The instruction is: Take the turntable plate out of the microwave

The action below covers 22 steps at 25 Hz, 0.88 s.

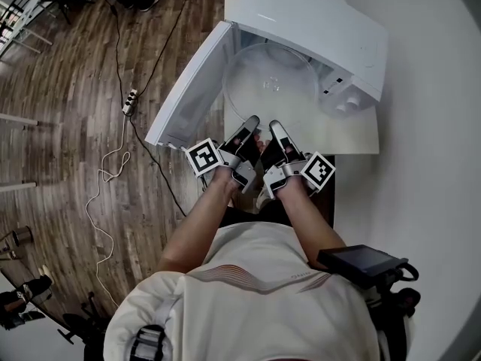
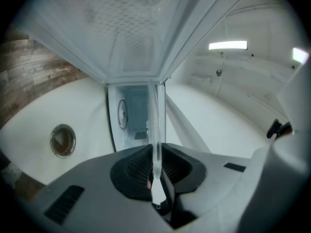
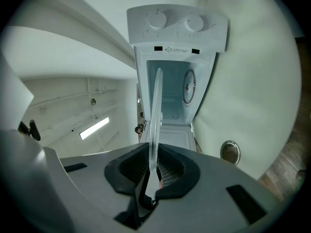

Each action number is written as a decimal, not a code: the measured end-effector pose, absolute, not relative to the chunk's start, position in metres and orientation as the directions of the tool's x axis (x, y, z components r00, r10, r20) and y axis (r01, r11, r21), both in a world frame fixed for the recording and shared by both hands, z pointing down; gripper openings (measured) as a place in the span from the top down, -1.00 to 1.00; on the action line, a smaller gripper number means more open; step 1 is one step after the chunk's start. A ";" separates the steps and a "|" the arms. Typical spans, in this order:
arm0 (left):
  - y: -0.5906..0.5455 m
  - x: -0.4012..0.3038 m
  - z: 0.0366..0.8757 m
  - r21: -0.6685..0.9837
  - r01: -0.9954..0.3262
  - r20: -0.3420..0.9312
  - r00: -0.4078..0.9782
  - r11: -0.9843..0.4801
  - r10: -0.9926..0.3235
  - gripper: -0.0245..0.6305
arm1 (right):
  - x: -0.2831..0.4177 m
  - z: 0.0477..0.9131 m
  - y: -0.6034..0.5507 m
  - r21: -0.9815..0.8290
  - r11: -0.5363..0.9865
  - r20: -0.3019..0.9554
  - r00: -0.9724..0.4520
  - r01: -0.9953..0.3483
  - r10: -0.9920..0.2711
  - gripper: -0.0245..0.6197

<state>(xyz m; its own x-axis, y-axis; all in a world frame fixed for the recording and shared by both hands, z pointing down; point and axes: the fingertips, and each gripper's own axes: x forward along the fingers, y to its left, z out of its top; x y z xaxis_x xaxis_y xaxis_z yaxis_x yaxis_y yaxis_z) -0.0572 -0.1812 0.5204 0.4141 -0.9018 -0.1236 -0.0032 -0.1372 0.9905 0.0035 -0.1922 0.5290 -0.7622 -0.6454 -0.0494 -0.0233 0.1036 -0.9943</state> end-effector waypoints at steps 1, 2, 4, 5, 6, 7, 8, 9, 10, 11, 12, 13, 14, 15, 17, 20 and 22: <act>-0.182 -0.057 0.519 0.990 0.001 -0.126 0.420 -0.138 -0.899 0.76 | 0.004 0.528 -0.193 -0.994 0.105 -0.050 -0.757 -0.025 -0.651 0.80; -0.183 -0.057 0.518 0.990 0.002 -0.127 0.426 -0.139 -0.896 0.76 | 0.004 0.528 -0.193 -0.994 0.106 -0.050 -0.752 -0.027 -0.658 0.80; -0.184 -0.054 0.520 0.990 -0.002 -0.126 0.440 -0.141 -0.889 0.76 | 0.007 0.530 -0.193 -0.994 0.105 -0.051 -0.740 -0.027 -0.671 0.80; -0.184 -0.052 0.522 0.990 -0.004 -0.124 0.448 -0.140 -0.885 0.76 | 0.009 0.532 -0.192 -0.994 0.105 -0.052 -0.734 -0.027 -0.678 0.80; -0.183 -0.050 0.525 0.990 -0.004 -0.122 0.456 -0.139 -0.882 0.76 | 0.011 0.534 -0.191 -0.994 0.106 -0.053 -0.729 -0.027 -0.683 0.80; -0.183 -0.049 0.527 0.990 -0.003 -0.122 0.463 -0.139 -0.878 0.76 | 0.013 0.536 -0.190 -0.994 0.107 -0.054 -0.724 -0.027 -0.687 0.80; -0.183 -0.048 0.528 0.990 -0.002 -0.123 0.469 -0.140 -0.875 0.76 | 0.014 0.537 -0.190 -0.994 0.108 -0.056 -0.720 -0.026 -0.691 0.80; -0.183 -0.047 0.528 0.990 0.000 -0.125 0.475 -0.142 -0.871 0.76 | 0.014 0.537 -0.190 -0.994 0.109 -0.058 -0.716 -0.025 -0.695 0.80; -0.183 -0.047 0.526 0.989 0.003 -0.128 0.482 -0.145 -0.867 0.76 | 0.014 0.535 -0.190 -0.993 0.111 -0.060 -0.711 -0.026 -0.700 0.80; -0.184 -0.047 0.524 0.989 0.004 -0.133 0.489 -0.149 -0.862 0.76 | 0.015 0.533 -0.190 -0.993 0.114 -0.061 -0.705 -0.028 -0.706 0.80; -0.184 -0.047 0.522 0.988 0.007 -0.138 0.496 -0.155 -0.857 0.76 | 0.015 0.532 -0.189 -0.993 0.117 -0.062 -0.699 -0.031 -0.713 0.80; -0.182 -0.046 0.521 0.987 0.011 -0.145 0.502 -0.161 -0.852 0.76 | 0.016 0.530 -0.187 -0.992 0.121 -0.064 -0.692 -0.033 -0.719 0.80; -0.179 -0.045 0.520 0.986 0.016 -0.151 0.508 -0.166 -0.848 0.76 | 0.017 0.529 -0.183 -0.992 0.125 -0.066 -0.686 -0.037 -0.724 0.80; -0.174 -0.043 0.520 0.985 0.020 -0.155 0.513 -0.169 -0.844 0.76 | 0.019 0.530 -0.179 -0.991 0.128 -0.067 -0.681 -0.040 -0.729 0.80; -0.170 -0.041 0.520 0.985 0.024 -0.159 0.522 -0.172 -0.838 0.76 | 0.021 0.529 -0.173 -0.990 0.131 -0.068 -0.672 -0.044 -0.737 0.80; -0.175 -0.040 0.518 0.985 0.018 -0.156 0.535 -0.173 -0.831 0.75 | 0.021 0.529 -0.177 -0.992 0.121 -0.066 -0.663 -0.038 -0.746 0.80; -0.174 -0.041 0.516 0.984 0.020 -0.158 0.539 -0.175 -0.828 0.75 | 0.020 0.527 -0.176 -0.992 0.118 -0.066 -0.660 -0.035 -0.748 0.80</act>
<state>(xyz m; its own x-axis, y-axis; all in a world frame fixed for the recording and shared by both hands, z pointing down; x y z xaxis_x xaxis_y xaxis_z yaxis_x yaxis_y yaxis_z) -0.0409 -0.1745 0.5159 0.5387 -0.8276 -0.1576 0.0197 -0.1747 0.9844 0.0204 -0.1765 0.5270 -0.6602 -0.7482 -0.0660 -0.0350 0.1185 -0.9923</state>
